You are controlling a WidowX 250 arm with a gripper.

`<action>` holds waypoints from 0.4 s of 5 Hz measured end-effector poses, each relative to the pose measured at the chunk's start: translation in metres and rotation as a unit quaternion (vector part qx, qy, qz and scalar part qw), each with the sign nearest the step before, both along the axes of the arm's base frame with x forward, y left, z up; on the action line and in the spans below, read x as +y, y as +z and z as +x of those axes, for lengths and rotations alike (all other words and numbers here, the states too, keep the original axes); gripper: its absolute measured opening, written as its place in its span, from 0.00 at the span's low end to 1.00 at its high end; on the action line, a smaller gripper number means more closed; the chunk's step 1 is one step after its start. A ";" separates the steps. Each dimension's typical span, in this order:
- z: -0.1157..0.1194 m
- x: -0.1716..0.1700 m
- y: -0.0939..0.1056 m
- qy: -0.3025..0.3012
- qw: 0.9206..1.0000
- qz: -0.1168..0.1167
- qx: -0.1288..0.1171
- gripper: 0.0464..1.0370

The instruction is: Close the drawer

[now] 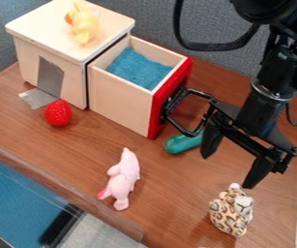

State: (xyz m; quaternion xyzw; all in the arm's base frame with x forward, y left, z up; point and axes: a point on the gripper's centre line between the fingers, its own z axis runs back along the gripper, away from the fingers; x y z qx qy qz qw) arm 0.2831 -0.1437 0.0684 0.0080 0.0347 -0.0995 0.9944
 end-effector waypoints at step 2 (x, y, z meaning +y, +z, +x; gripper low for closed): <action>0.026 0.016 -0.010 0.026 1.000 0.001 0.012 0.96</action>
